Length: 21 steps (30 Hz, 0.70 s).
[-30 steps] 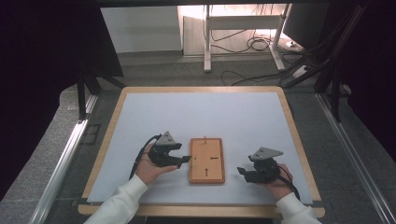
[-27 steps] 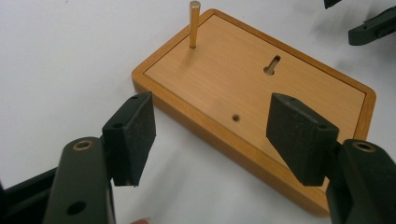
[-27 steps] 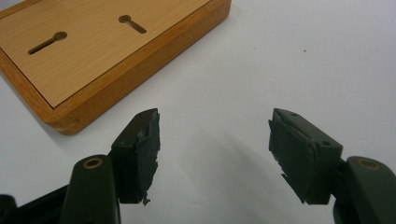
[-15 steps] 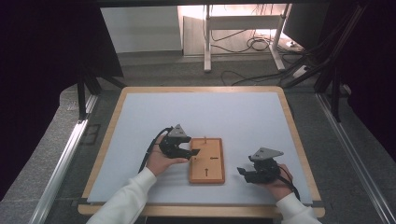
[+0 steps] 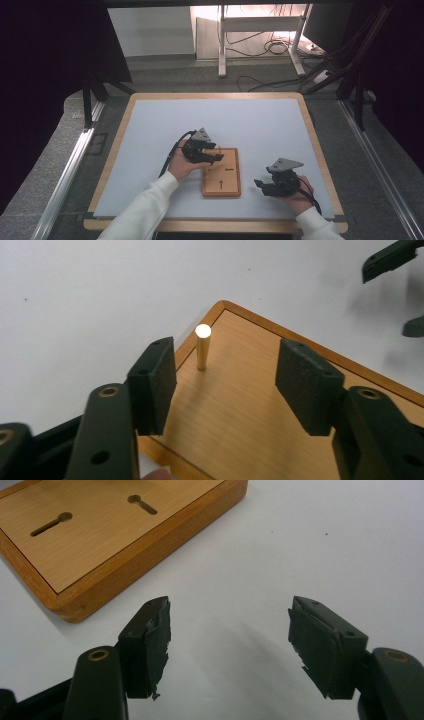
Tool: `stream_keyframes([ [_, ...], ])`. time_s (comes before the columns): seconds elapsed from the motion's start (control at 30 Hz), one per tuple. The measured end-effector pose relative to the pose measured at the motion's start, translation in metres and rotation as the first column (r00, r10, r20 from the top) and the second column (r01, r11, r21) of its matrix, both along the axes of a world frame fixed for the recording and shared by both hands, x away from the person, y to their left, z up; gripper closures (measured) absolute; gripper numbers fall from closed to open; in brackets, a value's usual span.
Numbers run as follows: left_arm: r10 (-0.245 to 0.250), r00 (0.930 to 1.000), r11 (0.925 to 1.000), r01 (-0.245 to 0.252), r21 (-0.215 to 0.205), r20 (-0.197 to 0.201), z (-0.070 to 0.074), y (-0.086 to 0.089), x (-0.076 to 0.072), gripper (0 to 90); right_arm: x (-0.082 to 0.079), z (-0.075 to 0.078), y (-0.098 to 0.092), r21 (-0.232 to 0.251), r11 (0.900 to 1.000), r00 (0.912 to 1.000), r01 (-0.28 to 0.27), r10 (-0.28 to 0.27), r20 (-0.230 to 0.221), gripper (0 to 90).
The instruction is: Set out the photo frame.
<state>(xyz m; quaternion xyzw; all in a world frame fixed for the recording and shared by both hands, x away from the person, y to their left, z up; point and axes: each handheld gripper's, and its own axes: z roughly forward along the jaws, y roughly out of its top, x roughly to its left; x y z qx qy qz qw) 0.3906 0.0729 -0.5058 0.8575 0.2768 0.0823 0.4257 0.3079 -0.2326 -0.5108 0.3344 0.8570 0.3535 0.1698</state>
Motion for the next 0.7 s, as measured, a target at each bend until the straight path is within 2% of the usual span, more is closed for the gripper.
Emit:
stream_keyframes([
  [0.23, 0.015, 0.9999, 0.9998, -0.015, 0.016, -0.007, -0.005, -0.007, 0.01, 60.3, 0.0, 0.0, 0.0, 0.0, 1.0, 1.0, -0.001, 0.001, 0.001, 33.8],
  [0.37, 0.005, 0.9999, 1.0, -0.005, 0.006, -0.014, -0.009, -0.007, 0.013, 71.4, 0.0, 0.0, 0.0, 0.001, 1.0, 1.0, -0.003, 0.003, 0.005, 33.8],
  [0.47, 0.001, 1.0, 0.9998, -0.001, 0.019, -0.005, -0.009, -0.007, 0.014, 79.4, -0.001, 0.001, 0.001, 0.005, 1.0, 0.9998, -0.014, 0.014, 0.017, 33.7],
  [0.57, 0.012, 0.9999, 0.9998, -0.012, 0.018, 0.001, -0.011, -0.009, 0.014, 83.2, -0.003, 0.003, 0.004, 0.001, 1.0, 0.9991, -0.027, 0.027, 0.033, 29.0],
  [0.7, 0.001, 1.0, 0.9999, -0.001, 0.015, -0.005, -0.011, -0.008, 0.016, 84.9, -0.008, 0.006, 0.01, 0.005, 0.998, 0.9968, -0.06, 0.06, 0.053, 23.2],
])
